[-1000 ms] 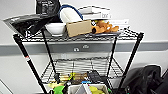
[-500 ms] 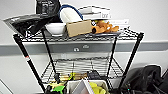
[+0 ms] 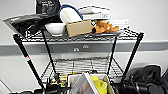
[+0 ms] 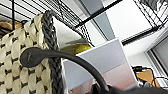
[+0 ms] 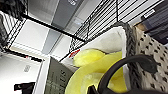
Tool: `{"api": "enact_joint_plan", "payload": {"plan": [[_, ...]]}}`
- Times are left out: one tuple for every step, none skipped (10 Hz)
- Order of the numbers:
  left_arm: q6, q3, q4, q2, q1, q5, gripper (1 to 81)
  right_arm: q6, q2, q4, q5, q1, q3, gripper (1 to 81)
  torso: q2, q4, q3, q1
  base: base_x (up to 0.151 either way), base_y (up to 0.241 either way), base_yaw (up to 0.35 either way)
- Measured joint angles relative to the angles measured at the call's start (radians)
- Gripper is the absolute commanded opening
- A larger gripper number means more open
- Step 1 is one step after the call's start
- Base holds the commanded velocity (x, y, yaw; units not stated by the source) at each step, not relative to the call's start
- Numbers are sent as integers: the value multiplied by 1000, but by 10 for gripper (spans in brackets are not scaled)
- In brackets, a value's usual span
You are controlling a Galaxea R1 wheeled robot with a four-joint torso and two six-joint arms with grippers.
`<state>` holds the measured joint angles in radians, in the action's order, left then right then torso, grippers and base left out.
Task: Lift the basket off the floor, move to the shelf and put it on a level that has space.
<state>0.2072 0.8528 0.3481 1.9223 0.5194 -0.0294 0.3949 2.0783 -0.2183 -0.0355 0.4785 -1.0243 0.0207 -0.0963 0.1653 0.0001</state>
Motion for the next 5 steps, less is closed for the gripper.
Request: {"api": "enact_joint_plan", "payload": {"plan": [[17, -9, 0, -6, -34, 7, 10, 0, -13, -17, -18, -30, 14, 10, 0, 0, 0, 0, 0, 0, 0], [40, -16, 1, -11, -70, 16, 10, 1, -21, -36, -31, -56, 27, 10, 0, 0, 0, 0, 0, 0, 0], [63, -24, 1, -18, -105, 30, 10, 3, -27, -53, -40, -81, 36, 10, 0, 0, 0, 0, 0, 0, 0], [89, -32, 1, -24, -138, 42, 10, 5, -29, -71, -49, -105, 41, 10, 0, 0, 0, 0, 0, 0, 0], [116, -36, 1, -27, -171, 59, 10, 7, -28, -89, -62, -130, 43, 10, 0, 0, 0, 0, 0, 0, 0]]}}
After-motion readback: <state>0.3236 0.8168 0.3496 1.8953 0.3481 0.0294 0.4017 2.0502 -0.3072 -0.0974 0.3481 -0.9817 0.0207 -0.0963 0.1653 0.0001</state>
